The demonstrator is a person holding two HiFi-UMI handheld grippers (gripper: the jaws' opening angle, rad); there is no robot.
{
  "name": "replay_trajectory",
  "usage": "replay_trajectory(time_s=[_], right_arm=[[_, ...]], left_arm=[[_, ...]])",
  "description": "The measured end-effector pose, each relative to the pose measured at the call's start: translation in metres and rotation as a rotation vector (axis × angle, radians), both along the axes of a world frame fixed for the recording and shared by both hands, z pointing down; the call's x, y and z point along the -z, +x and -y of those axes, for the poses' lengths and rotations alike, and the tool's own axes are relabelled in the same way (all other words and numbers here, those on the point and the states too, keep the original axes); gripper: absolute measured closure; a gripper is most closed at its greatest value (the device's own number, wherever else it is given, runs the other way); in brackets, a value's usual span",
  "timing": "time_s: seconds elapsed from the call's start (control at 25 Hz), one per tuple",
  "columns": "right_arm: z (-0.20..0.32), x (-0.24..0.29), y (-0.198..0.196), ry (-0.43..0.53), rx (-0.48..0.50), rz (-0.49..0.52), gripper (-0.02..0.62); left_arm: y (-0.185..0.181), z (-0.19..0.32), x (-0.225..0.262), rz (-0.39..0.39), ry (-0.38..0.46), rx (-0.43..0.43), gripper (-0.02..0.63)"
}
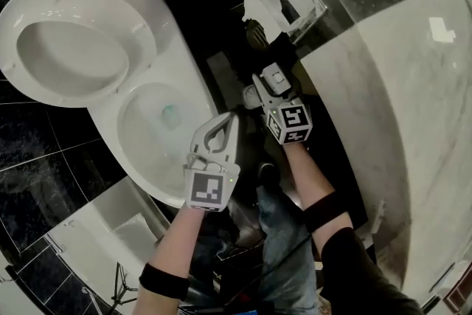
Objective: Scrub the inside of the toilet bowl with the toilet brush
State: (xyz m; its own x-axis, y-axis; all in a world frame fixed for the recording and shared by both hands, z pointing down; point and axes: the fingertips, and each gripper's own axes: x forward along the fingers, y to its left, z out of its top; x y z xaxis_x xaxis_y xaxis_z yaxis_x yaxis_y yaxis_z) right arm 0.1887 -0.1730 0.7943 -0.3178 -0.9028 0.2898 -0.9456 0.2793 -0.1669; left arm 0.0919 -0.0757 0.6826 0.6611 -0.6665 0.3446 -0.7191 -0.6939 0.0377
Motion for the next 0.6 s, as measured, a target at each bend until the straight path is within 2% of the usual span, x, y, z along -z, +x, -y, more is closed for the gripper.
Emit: replay_trajectory(time_s=[0.36,0.6], right_arm=[[0.002,-0.039,0.005,-0.007,-0.018,0.006,0.339],[0.006,-0.056,0.000,-0.001,-0.001,-0.026,0.339]], left_arm=[[0.017,0.010,-0.031,0.008,0.010,-0.027,0.606],[0.019,0.017,-0.042,0.006,0.013,-0.031,0.606]])
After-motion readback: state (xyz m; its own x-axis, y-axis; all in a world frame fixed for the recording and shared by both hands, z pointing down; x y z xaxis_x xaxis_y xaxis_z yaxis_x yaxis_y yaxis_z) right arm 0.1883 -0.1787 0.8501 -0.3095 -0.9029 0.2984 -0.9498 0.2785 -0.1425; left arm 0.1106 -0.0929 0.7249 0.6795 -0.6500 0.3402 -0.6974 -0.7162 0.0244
